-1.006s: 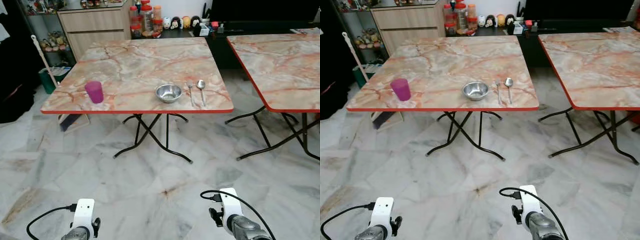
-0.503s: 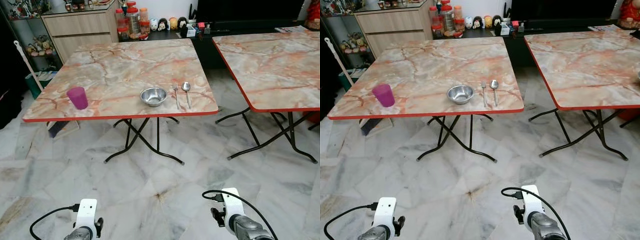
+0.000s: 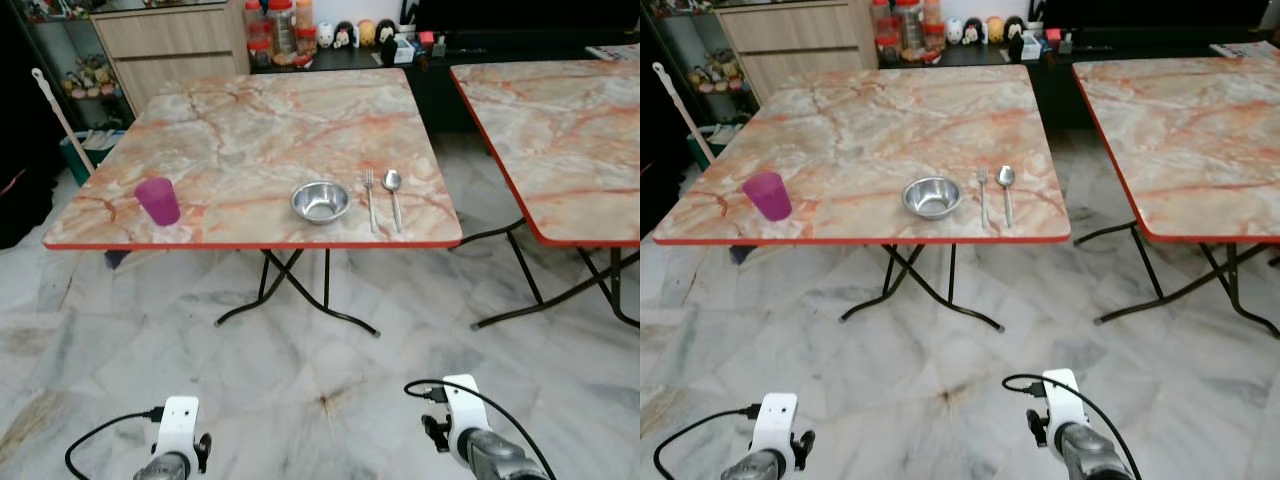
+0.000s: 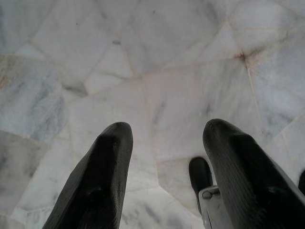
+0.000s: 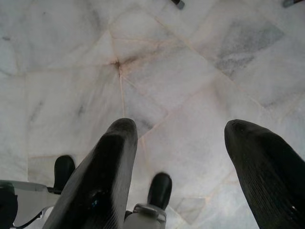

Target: Setting the table

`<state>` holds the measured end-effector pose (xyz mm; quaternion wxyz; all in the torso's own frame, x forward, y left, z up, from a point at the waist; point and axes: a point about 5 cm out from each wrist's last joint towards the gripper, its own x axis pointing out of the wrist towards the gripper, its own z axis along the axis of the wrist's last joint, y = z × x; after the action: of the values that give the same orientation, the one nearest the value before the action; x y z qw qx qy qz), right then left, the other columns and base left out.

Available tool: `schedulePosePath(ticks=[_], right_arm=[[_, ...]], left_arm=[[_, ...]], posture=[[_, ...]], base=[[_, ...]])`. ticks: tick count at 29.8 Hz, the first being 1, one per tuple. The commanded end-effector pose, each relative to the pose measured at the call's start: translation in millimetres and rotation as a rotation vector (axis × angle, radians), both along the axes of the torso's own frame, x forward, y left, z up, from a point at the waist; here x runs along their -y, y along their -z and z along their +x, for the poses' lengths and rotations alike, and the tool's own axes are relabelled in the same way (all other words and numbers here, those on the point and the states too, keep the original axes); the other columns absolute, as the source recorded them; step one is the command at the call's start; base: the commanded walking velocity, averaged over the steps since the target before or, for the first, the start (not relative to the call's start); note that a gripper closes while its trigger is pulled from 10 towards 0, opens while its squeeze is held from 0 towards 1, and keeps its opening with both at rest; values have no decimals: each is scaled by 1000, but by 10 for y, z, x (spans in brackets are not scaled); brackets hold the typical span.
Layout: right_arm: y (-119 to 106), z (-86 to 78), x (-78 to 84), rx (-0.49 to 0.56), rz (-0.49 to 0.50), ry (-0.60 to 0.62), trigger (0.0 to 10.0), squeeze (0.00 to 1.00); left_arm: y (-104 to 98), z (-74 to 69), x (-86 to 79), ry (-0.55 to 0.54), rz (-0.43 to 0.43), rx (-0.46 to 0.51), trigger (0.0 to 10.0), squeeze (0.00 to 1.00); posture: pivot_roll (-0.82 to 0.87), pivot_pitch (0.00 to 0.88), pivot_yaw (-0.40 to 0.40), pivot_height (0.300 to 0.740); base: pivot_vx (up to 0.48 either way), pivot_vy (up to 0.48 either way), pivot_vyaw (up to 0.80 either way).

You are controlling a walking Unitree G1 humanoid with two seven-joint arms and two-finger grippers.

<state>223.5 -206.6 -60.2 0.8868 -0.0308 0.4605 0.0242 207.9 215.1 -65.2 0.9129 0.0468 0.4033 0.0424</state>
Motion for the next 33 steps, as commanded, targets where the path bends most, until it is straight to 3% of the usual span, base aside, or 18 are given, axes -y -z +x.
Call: schedulePosePath(ticks=[1,20,28,33], right_arm=[[-17,26,2,8,-1,-1,10000,0],[-17,25,3,10,-4,-4,10000,0],[-9,13,5,6,-6,-7,10000,0],[-9,12,5,5,-7,-9,10000,0]], left_arm=[[6,-12,-5,-5,3,-3,10000,0],[-25,11,-84,-4,8,4,10000,0],[-12,57,88,15,-2,2,10000,0],[-5,45,88,16,-3,-1,10000,0]], posture=[[-8,0,44,740],[-12,0,44,740],[-14,0,44,740],[-14,0,44,740]], base=[[352,0,0],[425,0,0],[480,0,0],[480,0,0]])
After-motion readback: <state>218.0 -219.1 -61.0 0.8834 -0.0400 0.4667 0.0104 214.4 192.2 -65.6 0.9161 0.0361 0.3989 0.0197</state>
